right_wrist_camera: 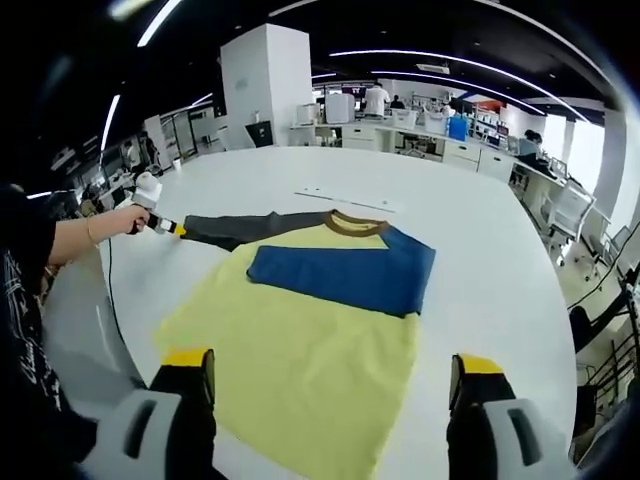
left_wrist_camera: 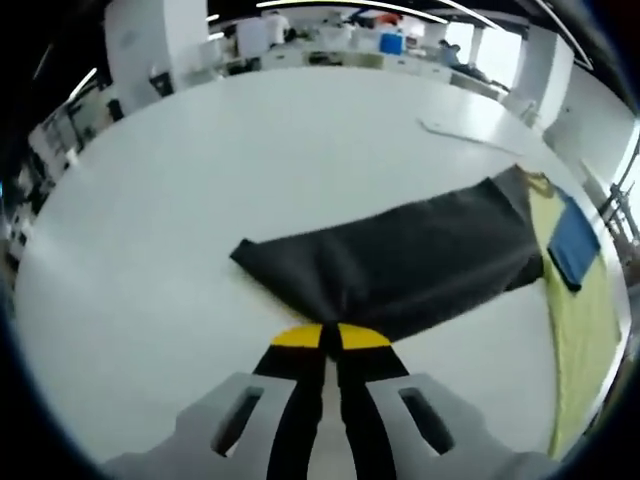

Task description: Fold the garment on the visible template until the final outline fits inside the template.

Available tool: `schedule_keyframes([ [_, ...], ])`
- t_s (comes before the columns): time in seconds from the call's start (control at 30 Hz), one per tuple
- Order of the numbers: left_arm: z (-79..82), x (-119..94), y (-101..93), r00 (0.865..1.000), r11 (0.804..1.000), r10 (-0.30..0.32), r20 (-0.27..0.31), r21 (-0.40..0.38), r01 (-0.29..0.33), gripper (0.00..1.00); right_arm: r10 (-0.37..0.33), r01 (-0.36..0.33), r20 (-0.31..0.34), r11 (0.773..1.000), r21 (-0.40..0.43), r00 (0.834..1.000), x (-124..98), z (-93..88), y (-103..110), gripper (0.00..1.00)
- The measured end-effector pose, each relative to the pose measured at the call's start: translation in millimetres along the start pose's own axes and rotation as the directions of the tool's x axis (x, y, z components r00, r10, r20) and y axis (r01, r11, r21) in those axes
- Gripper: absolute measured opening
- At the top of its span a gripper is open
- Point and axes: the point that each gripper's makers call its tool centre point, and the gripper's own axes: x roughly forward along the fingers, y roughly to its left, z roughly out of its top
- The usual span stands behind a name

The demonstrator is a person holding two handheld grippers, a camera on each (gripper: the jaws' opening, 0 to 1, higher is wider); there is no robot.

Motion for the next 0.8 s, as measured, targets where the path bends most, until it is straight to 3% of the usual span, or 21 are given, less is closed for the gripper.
schedule_keyframes([
  [0.4, 8.9, -8, -8.0, 1.0, 1.0, 0.008, 0.007, 0.022, -0.008, 0.01, 0.006, -0.006, 0.001, 1.0, -0.001, 1.0, -1, -2.0, 0, 0.99],
  [0.8, 38.0, -21, -39.3, 0.997, 0.994, -0.05, 0.06, 0.104, 0.044, 0.0, 0.026, -0.026, 0.008, 1.0, -0.017, 1.0, 1, -0.1, 1, 0.99],
])
